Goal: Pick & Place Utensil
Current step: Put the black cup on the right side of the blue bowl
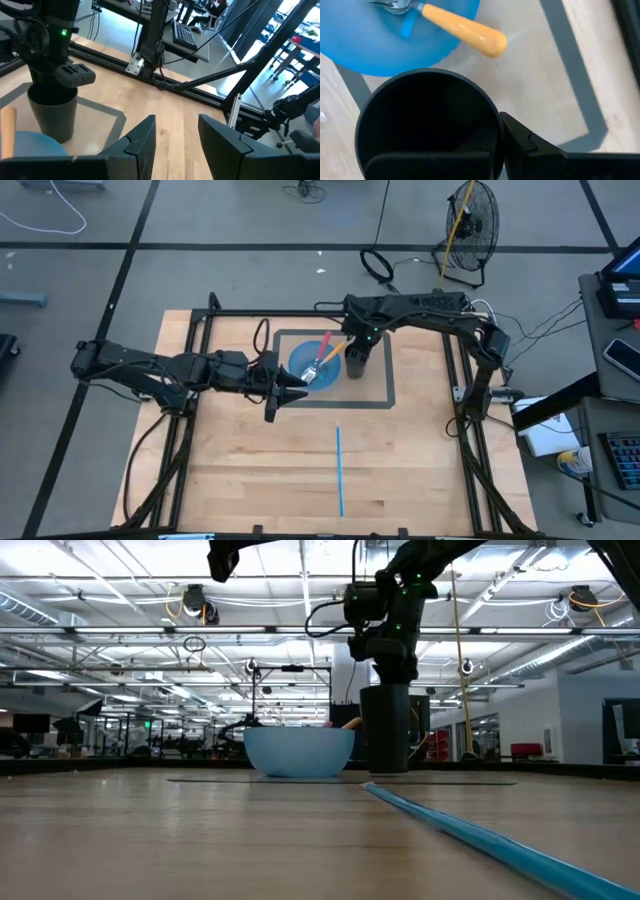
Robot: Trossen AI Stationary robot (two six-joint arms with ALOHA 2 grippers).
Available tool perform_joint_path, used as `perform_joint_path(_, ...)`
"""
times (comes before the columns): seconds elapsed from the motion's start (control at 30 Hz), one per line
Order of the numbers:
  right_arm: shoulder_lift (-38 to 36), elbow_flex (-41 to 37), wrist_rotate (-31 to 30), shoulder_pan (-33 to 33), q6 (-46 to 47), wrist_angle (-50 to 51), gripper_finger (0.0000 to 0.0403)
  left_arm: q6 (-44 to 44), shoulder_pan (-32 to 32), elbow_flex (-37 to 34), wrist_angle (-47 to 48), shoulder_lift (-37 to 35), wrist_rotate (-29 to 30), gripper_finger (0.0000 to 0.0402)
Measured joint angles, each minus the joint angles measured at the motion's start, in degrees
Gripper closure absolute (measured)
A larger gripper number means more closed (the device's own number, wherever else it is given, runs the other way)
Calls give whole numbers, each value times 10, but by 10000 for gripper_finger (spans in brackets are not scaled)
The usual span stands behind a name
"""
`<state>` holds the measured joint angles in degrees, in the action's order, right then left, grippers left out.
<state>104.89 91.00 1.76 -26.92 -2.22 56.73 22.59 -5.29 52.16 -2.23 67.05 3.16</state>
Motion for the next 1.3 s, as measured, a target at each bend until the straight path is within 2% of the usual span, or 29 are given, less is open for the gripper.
perform_joint_path(0.93,-1,0,0,0,0,13,398,9,0,0,8,0,0,250)
perform_joint_path(1.3,-1,-6,-1,0,12,-25,398,8,-6,0,8,0,0,250)
